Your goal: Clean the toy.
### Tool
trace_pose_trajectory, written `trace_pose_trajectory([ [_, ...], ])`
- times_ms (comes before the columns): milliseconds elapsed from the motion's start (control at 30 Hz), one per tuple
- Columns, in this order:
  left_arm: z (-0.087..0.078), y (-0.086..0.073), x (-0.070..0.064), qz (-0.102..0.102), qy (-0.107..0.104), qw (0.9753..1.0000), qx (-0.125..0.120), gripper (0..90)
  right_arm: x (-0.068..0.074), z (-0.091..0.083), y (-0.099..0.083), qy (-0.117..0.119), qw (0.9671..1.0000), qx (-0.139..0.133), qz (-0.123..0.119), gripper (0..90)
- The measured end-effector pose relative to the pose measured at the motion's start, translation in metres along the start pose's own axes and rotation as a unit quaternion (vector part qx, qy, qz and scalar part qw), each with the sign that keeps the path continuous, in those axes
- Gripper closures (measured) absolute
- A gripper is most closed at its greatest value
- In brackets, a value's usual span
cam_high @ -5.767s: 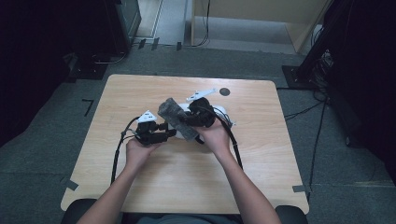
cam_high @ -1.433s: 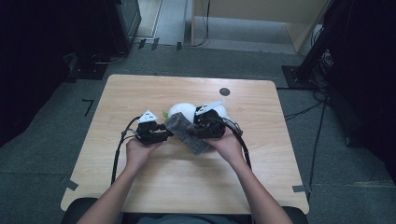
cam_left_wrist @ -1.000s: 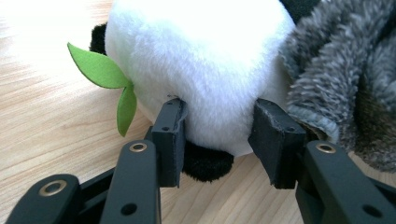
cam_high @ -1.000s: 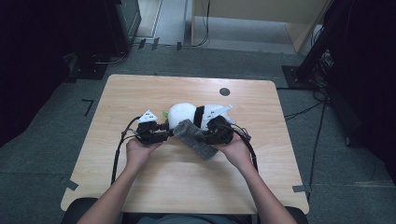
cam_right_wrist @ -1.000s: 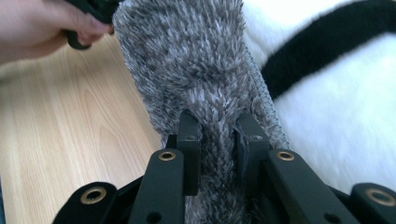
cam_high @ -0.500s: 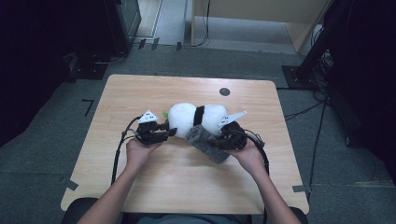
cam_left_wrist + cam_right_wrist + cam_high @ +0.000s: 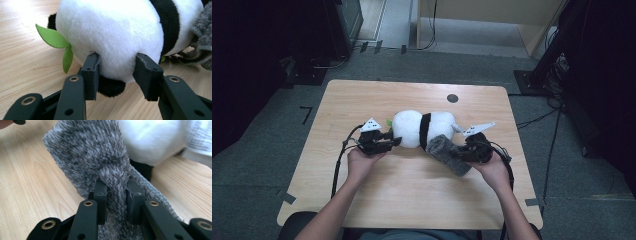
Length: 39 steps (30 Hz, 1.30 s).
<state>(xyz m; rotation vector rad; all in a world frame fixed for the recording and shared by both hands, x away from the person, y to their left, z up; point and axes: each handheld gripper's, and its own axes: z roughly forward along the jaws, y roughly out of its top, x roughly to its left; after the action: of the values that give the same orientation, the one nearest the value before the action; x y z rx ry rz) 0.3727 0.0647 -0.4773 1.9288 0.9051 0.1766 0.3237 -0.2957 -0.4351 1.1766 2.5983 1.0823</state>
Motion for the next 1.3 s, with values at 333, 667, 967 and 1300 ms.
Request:
trace_pose_trajectory([
  [333,0.000,0.000,0.000,0.000,0.000,1.0000,0.000,55.9,-0.008,-0.025,0.000,-0.018,0.9989,-0.041,0.016,76.3],
  [667,0.000,0.000,0.000,-0.003,-0.001,1.0000,-0.001,55.8,-0.012,-0.042,0.043,-0.056,0.9938,-0.096,0.009,76.8],
  [967,0.000,0.000,0.000,-0.005,-0.004,1.0000,0.000,56.6,-0.025,-0.029,0.065,-0.099,0.9898,-0.101,0.017,76.7],
  [1300,0.001,0.001,0.007,0.005,-0.005,1.0000,0.006,43.5,-0.026,-0.003,0.067,-0.110,0.9906,-0.081,0.007,76.7],
])
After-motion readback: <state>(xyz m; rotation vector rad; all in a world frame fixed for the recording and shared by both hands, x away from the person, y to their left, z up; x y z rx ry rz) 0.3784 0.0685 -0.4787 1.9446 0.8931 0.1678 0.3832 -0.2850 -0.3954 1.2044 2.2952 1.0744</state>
